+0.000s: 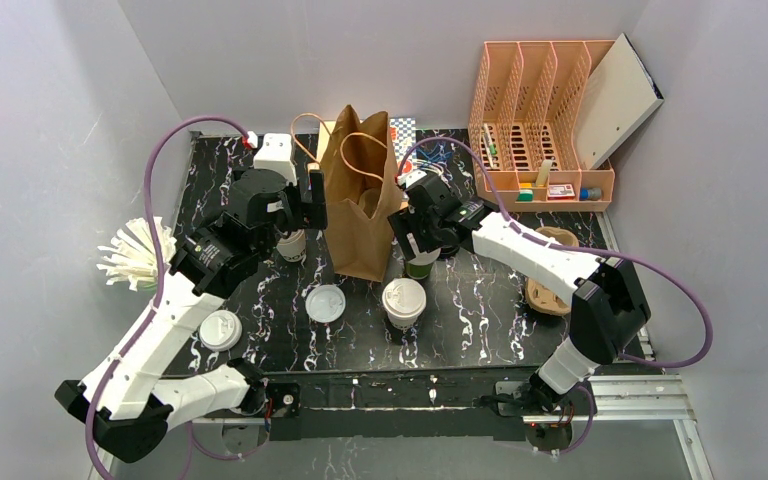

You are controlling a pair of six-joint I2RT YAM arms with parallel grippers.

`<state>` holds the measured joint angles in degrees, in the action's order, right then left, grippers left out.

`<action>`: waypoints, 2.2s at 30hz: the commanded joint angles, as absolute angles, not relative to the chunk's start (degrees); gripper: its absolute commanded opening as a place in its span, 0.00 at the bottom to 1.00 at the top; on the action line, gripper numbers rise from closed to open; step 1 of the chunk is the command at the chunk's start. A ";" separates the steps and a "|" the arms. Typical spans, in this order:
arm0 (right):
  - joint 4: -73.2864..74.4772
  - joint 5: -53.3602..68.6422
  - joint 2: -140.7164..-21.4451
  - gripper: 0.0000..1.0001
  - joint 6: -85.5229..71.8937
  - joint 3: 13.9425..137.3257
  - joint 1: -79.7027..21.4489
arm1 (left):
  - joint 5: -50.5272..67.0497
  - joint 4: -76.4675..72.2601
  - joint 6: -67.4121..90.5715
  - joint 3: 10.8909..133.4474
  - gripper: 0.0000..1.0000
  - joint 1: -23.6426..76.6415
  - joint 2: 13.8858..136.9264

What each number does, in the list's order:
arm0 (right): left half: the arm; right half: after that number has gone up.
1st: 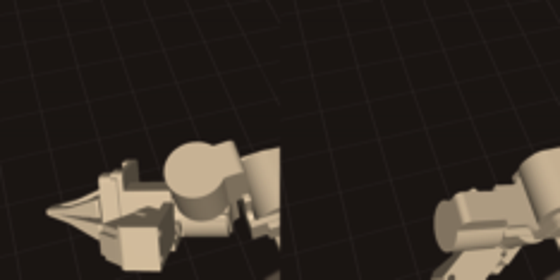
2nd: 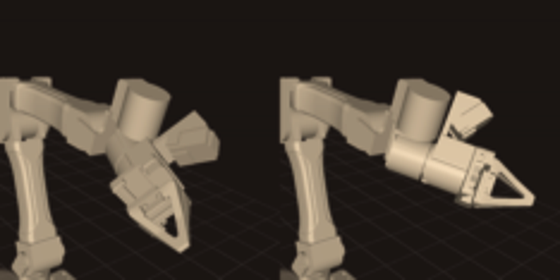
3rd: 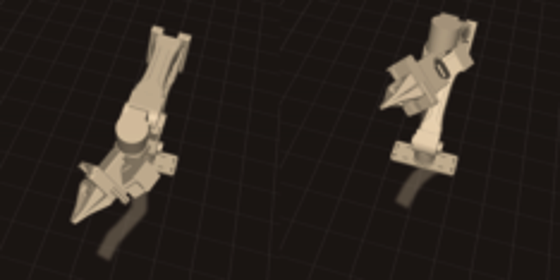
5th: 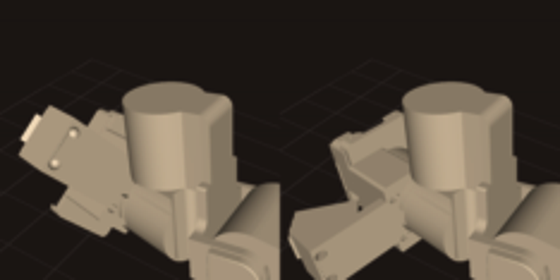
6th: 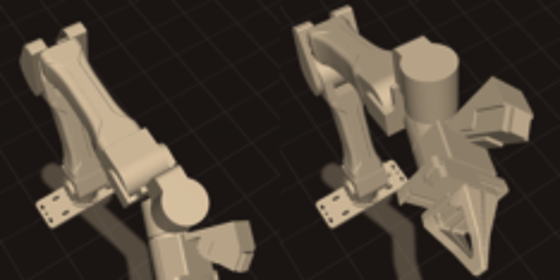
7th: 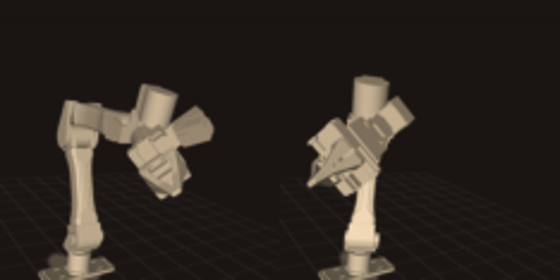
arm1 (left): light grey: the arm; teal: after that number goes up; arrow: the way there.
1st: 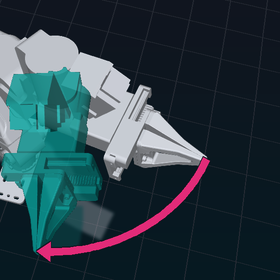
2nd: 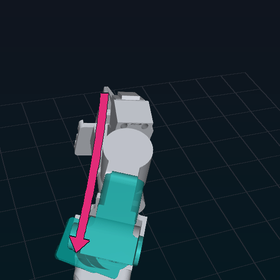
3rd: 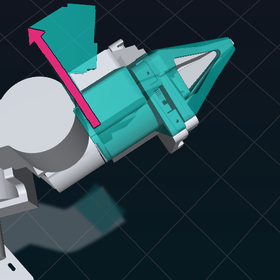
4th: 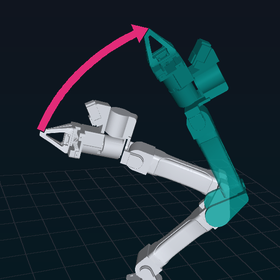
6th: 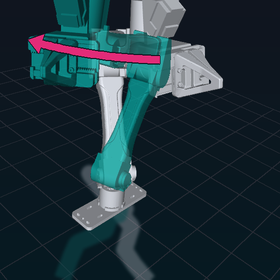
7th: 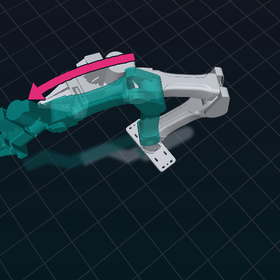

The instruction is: Pack the takeout coffee

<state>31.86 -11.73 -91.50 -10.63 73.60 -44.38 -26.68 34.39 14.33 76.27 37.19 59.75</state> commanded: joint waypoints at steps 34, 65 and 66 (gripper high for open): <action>42.84 -22.80 -70.08 0.74 -9.01 90.78 -44.38 | -10.25 35.31 19.42 93.45 0.02 28.30 80.79; 41.49 -19.79 -66.98 0.70 -7.93 90.02 -44.43 | -3.83 38.95 -7.05 125.92 0.62 28.13 95.59; 41.53 -19.60 -66.59 0.70 -8.02 89.81 -44.40 | -2.81 38.46 -7.54 126.84 0.61 28.13 97.29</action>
